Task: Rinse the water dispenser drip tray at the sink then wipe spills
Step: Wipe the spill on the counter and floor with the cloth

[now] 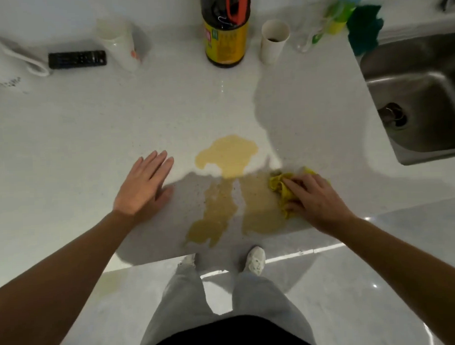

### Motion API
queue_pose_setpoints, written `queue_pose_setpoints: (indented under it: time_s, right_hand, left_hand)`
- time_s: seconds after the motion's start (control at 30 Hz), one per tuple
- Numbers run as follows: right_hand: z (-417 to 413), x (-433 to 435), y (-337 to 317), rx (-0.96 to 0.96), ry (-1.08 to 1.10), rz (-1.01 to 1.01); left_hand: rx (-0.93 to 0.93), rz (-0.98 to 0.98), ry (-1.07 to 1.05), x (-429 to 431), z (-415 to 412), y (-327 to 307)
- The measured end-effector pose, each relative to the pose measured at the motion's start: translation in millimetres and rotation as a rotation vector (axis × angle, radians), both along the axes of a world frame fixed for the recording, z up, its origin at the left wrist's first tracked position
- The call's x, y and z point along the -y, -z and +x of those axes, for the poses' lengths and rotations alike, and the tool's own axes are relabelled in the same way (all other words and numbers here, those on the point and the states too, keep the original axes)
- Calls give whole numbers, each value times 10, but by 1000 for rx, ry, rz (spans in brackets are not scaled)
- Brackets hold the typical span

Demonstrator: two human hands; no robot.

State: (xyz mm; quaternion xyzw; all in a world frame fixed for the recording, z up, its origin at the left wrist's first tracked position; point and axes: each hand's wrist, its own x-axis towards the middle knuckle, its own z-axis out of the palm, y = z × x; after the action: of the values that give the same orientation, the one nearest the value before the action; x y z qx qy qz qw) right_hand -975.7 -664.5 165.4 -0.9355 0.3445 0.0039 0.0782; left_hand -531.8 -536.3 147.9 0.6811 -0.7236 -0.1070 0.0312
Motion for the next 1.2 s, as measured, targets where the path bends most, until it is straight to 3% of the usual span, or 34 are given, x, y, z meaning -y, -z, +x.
queue_pose_setpoints:
  time_s: [0.1, 0.2, 0.3, 0.5, 0.63, 0.73, 0.83, 1.0, 1.2]
  right_hand:
    - [-53, 175, -10, -123, -111, 146]
    - [-54, 286, -62, -293, -189, 139]
    - [-18, 118, -27, -317, -152, 121]
    - [398, -665, 97, -237, 168, 169]
    - [1020, -1094, 145, -231, 521, 245]
    - [1395, -1085, 187, -150, 759, 274]
    - [1494, -844, 258, -103, 814, 300]
    - [1536, -151, 272, -141, 636, 239]
    - [1597, 855, 136, -285, -5, 169]
  left_hand:
    - [7, -15, -20, 4, -16, 22]
    - [-4, -22, -44, 2, -57, 12]
    - [-20, 18, -60, -8, -60, -2]
    - [6, 26, -48, -43, -27, 8]
    - [-9, 35, -48, -75, -28, 6]
    - [-21, 38, -35, -82, -4, 6]
    - [-16, 23, -24, -82, 13, 32]
    - [-40, 21, -1, -33, 50, 57]
    - [-43, -29, -21, -52, 24, 85]
